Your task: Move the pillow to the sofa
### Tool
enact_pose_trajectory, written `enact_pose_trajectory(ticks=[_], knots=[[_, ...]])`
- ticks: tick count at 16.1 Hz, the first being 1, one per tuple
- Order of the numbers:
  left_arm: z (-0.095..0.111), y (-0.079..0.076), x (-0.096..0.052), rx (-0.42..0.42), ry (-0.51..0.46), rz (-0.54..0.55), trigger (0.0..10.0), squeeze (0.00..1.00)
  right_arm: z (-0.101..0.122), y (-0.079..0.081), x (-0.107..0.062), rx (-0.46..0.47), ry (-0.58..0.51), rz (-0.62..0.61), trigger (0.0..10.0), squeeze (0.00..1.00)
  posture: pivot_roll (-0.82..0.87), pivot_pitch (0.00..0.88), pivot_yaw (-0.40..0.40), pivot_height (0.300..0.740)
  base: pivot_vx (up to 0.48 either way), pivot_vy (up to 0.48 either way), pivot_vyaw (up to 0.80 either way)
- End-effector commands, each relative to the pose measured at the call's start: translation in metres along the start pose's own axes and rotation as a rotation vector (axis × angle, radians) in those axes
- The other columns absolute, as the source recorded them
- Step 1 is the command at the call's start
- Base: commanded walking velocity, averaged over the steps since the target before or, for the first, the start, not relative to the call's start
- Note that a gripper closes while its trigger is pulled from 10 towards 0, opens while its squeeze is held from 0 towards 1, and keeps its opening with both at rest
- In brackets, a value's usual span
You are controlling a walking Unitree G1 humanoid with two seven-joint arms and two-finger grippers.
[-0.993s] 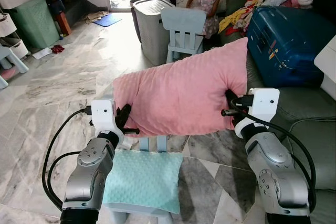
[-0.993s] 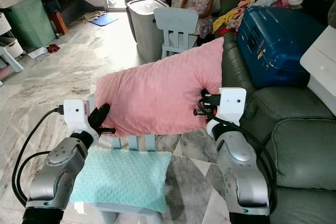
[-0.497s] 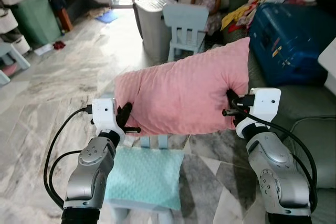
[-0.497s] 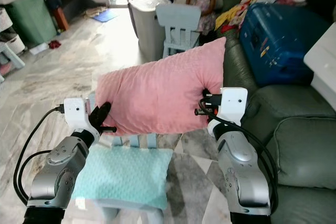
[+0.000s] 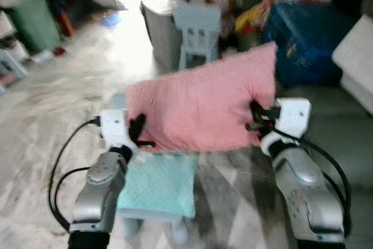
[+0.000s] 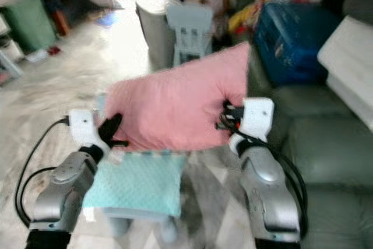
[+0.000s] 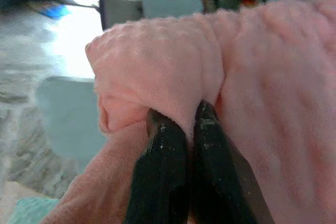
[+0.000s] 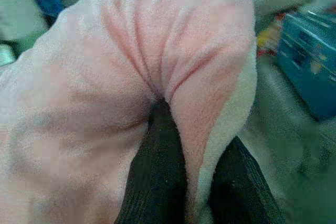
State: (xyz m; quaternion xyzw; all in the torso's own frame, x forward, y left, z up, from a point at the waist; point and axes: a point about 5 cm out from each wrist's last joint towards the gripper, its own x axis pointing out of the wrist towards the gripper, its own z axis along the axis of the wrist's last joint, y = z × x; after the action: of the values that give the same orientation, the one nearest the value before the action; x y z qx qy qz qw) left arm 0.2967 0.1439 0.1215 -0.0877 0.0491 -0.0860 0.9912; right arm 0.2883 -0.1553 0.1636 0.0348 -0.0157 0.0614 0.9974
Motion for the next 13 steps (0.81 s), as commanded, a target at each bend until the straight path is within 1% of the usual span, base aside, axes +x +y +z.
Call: enact_pose_trajectory(ticks=[1, 13], knots=[[0.0014, 0.0008, 0.0002, 0.003, -0.007, -0.002, 10.0, 0.0, 0.0048, 0.0027, 0.0001, 0.002, -0.02, 0.011, 10.0, 0.0, -0.18, 0.0, 0.062, 0.74, -0.251, 0.0, 0.0], [0.0021, -0.0013, 0.0028, -0.011, -0.012, -0.014, 10.0, 0.0, 0.0055, 0.0027, 0.0022, 0.0, -0.024, 0.012, 10.0, 0.0, -0.18, 0.0, 0.063, 0.74, -0.258, 0.0, 0.0]])
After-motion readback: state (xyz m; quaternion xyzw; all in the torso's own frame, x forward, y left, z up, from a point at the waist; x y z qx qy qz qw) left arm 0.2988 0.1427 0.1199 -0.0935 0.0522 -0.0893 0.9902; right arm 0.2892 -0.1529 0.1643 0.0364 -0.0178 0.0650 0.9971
